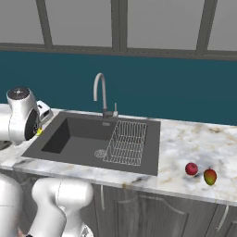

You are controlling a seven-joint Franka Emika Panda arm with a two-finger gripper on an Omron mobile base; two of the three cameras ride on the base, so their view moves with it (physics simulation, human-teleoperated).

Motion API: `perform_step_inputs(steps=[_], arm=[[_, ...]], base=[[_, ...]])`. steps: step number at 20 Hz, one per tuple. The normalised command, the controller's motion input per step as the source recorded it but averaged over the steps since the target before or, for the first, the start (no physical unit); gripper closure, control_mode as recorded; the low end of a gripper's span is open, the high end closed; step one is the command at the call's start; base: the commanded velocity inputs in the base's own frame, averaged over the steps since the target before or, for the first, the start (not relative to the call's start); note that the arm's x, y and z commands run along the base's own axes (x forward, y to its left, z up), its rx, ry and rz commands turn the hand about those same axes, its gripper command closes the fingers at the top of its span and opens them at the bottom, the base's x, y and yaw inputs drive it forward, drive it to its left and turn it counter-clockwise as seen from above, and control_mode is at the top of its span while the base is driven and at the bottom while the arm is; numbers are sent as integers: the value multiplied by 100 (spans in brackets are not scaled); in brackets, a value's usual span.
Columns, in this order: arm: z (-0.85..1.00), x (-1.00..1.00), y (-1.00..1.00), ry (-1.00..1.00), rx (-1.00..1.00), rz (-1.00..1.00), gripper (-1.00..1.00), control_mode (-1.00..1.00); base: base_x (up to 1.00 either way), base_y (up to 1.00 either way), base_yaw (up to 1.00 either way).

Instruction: There is a mixed pile of frozen fruits and vegetables on the counter. Locate all the frozen vegetables and place the items in a bowl on the counter. Take all the frozen fruits and defrost them in a running sink.

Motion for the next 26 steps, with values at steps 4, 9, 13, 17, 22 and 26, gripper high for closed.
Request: perform_step_inputs(steps=[4, 9, 13, 17, 22, 26], arm=[[0, 45, 100, 1, 0, 20, 100, -100], [-1, 60, 100, 6, 0, 13, 100, -100], [0, 71, 100, 15, -3, 3, 100, -100], [-5, 49, 99, 20, -4, 0, 100, -100], [-30, 29, 96, 20, -8, 0, 100, -100], [-35, 6, 73, 19, -10, -4, 100, -100]], base=[[0, 0, 0], [0, 0, 0], [0, 0, 0], [0, 0, 0], [0, 0, 0], [0, 0, 0]])
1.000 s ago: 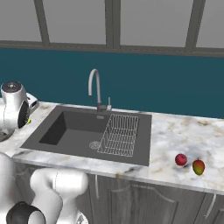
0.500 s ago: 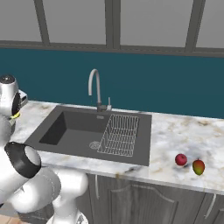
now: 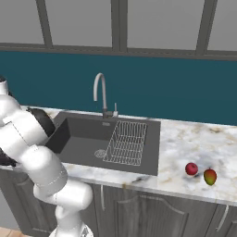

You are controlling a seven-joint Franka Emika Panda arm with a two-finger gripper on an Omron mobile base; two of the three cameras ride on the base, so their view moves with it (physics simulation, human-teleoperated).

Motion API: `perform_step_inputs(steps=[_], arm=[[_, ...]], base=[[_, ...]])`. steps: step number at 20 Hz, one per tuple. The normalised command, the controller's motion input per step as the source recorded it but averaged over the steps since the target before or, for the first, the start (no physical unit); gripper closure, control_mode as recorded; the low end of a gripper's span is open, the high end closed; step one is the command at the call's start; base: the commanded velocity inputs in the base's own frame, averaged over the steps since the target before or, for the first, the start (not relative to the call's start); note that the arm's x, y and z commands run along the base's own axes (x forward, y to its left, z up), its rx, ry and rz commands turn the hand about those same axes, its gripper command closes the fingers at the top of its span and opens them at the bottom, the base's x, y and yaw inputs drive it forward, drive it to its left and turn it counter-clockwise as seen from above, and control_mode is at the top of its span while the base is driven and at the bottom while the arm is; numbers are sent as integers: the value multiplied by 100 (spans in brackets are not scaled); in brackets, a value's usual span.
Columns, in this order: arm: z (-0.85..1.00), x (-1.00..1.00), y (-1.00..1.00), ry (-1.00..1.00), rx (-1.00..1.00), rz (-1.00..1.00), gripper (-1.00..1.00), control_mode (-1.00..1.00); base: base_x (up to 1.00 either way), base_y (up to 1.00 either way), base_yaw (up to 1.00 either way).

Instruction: There is a mixed pile of frozen fruits and vegetables on the counter. Locate all the frozen vegetables and place the items in a bowl on the counter. Take all the frozen fruits and defrost them in a running sink.

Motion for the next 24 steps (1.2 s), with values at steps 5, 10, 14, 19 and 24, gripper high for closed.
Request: perform_step_inputs(steps=[5, 10, 14, 19, 24], arm=[[-49, 34, 50, 13, -13, -11, 100, -100], [-60, 30, 28, 1, -11, -10, 100, -100], [-33, 18, 30, 0, -9, -9, 100, -100], [-18, 1, 5, 0, -2, -7, -100, -100], [-23, 0, -1, 0, 0, -5, -100, -100]], base=[[0, 0, 0], [0, 0, 0], [0, 0, 0], [0, 0, 0], [0, 0, 0]])
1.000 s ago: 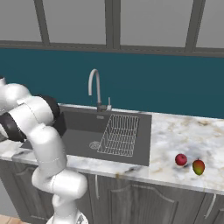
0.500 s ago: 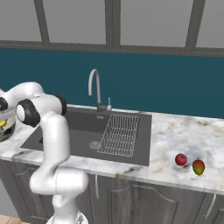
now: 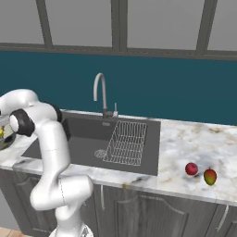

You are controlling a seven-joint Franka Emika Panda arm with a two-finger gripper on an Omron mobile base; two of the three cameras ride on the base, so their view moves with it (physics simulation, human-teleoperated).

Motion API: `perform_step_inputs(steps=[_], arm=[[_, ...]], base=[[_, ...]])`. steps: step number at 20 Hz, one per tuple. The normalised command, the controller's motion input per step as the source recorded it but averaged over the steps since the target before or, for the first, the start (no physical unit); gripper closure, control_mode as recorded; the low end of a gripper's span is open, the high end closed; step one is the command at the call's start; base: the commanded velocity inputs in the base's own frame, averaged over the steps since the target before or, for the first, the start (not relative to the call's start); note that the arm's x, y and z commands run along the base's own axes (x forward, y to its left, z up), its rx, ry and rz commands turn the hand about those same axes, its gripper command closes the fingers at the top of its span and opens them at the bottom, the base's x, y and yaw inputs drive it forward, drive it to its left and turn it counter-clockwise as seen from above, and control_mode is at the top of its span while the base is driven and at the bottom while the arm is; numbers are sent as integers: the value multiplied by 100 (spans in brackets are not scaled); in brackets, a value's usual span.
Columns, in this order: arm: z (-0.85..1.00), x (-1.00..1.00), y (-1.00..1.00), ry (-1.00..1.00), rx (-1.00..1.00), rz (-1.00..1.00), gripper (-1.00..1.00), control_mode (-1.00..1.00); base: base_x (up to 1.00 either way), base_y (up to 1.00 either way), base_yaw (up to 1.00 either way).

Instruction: There is a mixed pile of frozen fruits and vegetables on the counter. Locate all the frozen vegetables and place the items in a bowl on the counter. Take all the frozen fruits and defrost them in a running sink.

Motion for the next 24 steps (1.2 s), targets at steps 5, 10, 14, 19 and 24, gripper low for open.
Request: perform_step_inputs(steps=[5, 10, 14, 19, 24], arm=[[13, -14, -31, -3, 2, -4, -100, -100], [85, -49, -58, -3, 11, -8, -100, -100], [55, -72, -87, -2, 14, -10, -100, -100], [9, -63, -100, 0, 10, -10, -100, -100], [19, -53, -100, 0, 2, -14, -100, -100]], base=[[0, 0, 0], [0, 0, 0], [0, 0, 0], [0, 0, 0], [0, 0, 0]])
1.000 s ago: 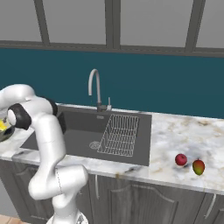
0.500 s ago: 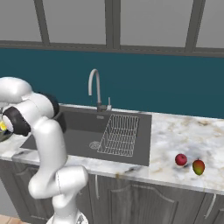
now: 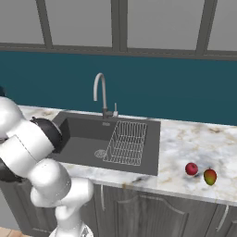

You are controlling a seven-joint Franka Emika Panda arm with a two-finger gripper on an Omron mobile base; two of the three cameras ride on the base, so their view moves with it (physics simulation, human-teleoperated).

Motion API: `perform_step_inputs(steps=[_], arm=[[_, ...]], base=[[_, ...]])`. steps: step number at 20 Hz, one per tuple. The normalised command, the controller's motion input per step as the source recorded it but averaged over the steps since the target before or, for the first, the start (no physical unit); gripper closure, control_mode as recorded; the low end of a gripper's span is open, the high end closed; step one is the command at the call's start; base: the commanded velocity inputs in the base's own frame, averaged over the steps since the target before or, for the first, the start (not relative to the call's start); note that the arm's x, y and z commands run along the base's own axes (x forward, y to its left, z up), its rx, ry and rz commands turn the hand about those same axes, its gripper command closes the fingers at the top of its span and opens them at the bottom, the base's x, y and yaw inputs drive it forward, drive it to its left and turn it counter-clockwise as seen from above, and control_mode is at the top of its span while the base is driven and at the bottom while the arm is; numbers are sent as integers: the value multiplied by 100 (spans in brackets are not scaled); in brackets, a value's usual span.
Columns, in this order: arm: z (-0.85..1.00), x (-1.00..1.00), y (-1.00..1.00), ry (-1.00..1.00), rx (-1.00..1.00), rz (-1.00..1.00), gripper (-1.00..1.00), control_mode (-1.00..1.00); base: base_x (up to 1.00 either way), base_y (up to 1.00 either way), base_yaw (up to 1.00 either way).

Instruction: There is a mixed pile of frozen fruits and vegetables on the counter. Locate all the frozen vegetables and place the items in a bowl on the counter. Take all the frozen fruits and defrost them in a running sink.

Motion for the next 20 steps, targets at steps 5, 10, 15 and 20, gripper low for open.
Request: perform_step_inputs(steps=[5, 10, 15, 20], arm=[[20, -26, -100, 0, 0, -19, -100, -100], [5, -4, -100, 0, 0, -23, -100, -100], [0, 0, -96, 1, 0, -17, -100, -100], [0, -8, -71, 0, -1, -5, -100, -100]], base=[[0, 0, 0], [0, 0, 0], [0, 0, 0], [0, 0, 0]])
